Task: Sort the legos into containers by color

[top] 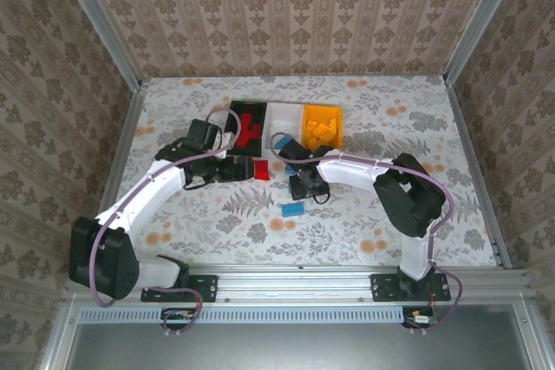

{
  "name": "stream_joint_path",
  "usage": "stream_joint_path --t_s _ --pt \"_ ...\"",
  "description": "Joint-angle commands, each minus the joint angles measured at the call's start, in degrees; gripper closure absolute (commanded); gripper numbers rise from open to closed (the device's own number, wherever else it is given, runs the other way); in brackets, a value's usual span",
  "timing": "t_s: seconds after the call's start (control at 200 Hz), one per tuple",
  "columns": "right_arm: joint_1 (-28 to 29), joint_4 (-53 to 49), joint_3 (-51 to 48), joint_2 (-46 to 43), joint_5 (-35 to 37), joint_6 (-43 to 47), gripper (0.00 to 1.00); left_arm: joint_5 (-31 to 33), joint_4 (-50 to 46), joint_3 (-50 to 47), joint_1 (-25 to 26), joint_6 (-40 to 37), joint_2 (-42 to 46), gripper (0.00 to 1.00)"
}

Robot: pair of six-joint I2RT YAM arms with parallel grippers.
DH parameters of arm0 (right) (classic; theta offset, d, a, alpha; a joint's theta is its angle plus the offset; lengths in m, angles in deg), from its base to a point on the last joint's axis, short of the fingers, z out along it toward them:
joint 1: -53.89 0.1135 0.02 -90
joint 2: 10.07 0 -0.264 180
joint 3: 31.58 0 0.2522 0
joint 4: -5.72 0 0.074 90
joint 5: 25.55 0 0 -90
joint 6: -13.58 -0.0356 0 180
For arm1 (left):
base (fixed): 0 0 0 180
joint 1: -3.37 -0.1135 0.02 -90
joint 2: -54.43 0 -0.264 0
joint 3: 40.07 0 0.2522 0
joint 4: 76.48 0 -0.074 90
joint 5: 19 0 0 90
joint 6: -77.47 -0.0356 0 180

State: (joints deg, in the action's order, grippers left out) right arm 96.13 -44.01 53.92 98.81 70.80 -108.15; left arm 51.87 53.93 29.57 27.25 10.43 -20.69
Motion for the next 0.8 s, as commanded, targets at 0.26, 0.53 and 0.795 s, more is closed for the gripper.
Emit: stream_joint_path --t_s 0.26,0.53,0.795 --pt "-0.5 -1.5 -2.9 -4.4 2.4 -1.3 0.71 -1.8 0.0 -0.4 -1.1 -0.1 1.1 0.16" --pt "-0.4 -2.3 -6.1 -15.6 0.4 -2.8 0.71 -2.6 0.8 0.4 -1.2 -0.3 -0.4 0.16" --pt "-4.2 -3.9 10.9 -5.2 -3.1 2.5 0.71 -3.7 -1.2 2.1 -1.1 -0.8 -0.8 0.16"
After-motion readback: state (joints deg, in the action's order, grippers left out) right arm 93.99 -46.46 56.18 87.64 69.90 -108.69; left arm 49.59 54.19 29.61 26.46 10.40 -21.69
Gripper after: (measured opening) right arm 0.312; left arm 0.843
